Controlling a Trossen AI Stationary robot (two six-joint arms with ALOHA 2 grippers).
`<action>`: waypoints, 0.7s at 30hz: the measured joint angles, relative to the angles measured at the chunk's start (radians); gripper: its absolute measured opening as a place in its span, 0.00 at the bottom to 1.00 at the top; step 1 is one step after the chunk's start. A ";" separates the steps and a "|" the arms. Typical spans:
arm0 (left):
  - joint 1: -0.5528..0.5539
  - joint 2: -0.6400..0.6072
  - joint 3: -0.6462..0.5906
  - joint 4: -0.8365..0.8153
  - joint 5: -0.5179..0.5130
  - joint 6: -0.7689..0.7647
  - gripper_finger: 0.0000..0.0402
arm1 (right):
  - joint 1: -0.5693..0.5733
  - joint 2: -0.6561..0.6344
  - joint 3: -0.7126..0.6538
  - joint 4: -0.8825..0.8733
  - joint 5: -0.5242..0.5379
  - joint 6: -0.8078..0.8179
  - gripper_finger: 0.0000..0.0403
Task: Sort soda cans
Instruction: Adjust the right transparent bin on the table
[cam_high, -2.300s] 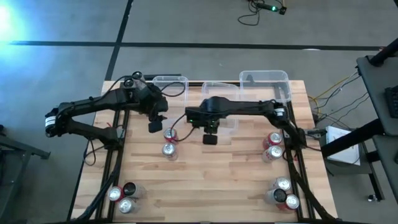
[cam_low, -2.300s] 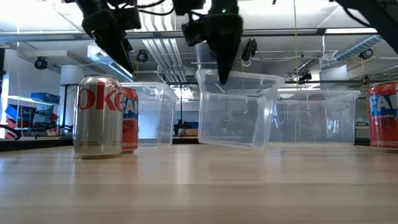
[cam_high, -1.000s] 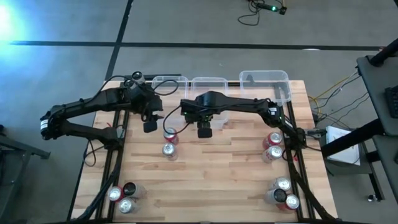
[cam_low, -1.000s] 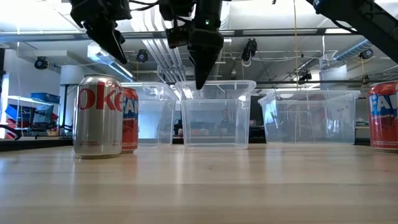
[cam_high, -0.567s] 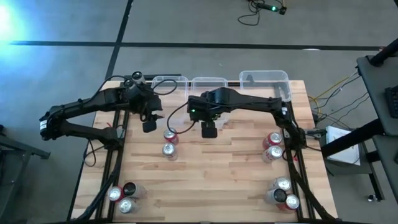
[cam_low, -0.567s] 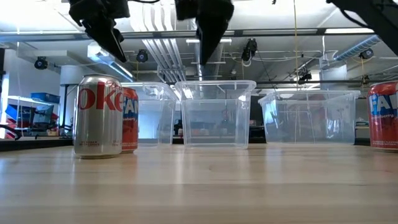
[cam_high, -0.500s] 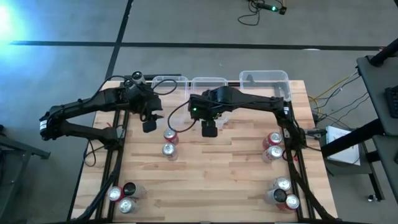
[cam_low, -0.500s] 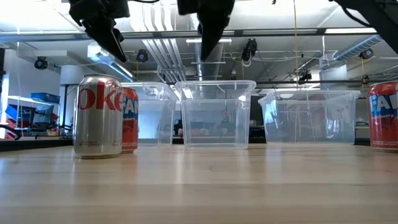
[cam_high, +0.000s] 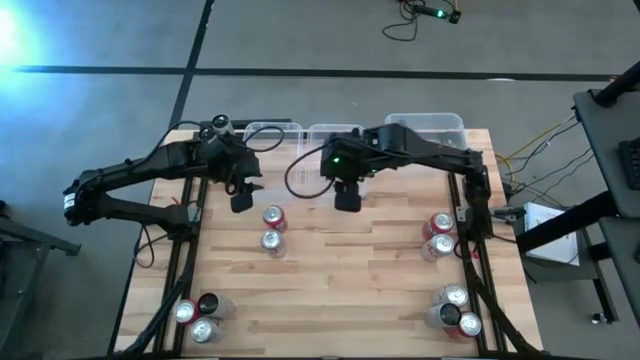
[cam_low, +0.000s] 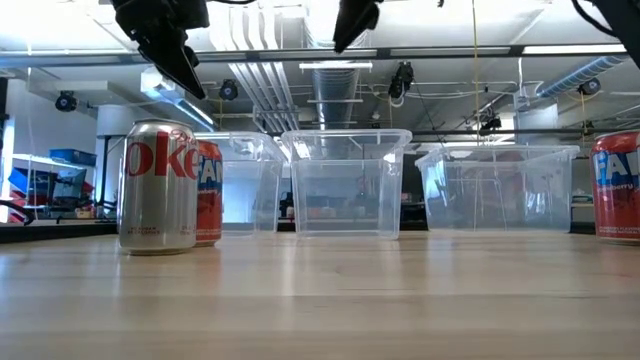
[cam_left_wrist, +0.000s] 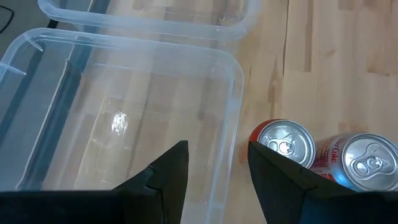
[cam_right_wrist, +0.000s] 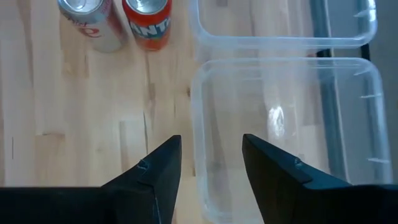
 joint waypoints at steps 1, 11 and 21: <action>0.000 0.000 0.000 0.000 0.000 -0.004 0.38 | 0.000 -0.008 0.000 0.001 0.000 -0.009 0.40; 0.000 -0.001 0.000 0.019 0.001 -0.015 0.38 | 0.023 -0.205 -0.276 0.074 -0.214 -0.085 0.37; 0.000 -0.001 0.000 0.162 0.001 0.020 0.38 | 0.028 -0.362 -0.637 0.257 -0.379 0.017 0.36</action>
